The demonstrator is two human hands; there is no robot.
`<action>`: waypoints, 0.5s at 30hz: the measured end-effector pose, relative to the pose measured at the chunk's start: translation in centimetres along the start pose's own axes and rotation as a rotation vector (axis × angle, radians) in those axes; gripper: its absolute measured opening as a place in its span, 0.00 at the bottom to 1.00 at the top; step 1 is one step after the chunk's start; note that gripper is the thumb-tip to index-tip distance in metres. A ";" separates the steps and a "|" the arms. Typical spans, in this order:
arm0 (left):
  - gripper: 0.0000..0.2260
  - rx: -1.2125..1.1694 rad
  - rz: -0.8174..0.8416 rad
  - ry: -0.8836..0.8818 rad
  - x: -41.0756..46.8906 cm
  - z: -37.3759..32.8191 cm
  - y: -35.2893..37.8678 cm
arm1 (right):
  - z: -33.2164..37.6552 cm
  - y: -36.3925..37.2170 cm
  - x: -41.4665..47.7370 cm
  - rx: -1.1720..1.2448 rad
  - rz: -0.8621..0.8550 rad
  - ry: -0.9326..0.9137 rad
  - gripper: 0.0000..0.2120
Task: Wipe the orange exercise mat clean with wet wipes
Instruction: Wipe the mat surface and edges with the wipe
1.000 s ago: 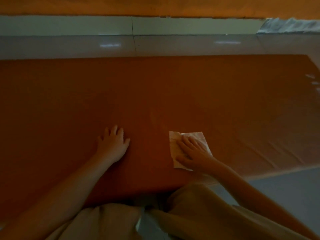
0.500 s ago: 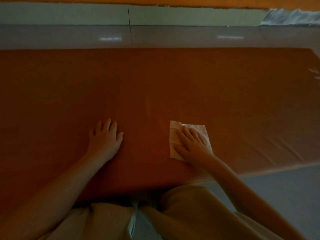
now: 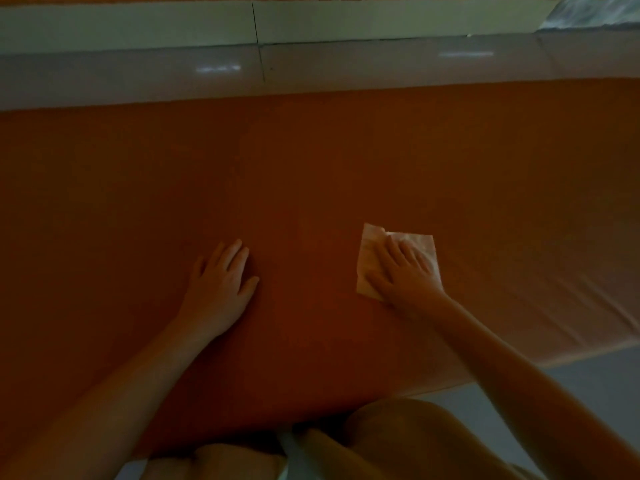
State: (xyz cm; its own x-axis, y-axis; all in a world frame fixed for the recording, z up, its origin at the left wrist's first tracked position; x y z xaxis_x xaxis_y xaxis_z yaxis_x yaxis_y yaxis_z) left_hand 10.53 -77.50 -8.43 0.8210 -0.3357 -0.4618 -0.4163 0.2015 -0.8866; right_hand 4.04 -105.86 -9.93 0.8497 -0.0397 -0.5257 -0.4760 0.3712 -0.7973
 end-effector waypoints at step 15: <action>0.27 0.017 0.071 -0.040 0.6 -0.2 1.6 | -1.1 -1.0 5.6 -0.036 -0.036 0.017 0.35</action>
State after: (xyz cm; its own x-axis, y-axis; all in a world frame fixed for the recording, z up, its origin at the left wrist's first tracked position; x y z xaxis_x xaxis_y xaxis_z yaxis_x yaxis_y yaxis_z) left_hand 10.29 -77.58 -10.17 0.8050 -0.2831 -0.5214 -0.4672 0.2391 -0.8512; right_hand 9.06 -107.45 -12.36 0.8625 -0.0688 -0.5013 -0.4532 0.3357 -0.8258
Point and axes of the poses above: each hand's wrist, its own x-axis towards the middle knuckle, its own y-axis out of the palm, z = x × y, the point moved 7 cm from there along x, towards the middle knuckle, and after that the axes turned 12 degrees about x, right-handed, at the moved point
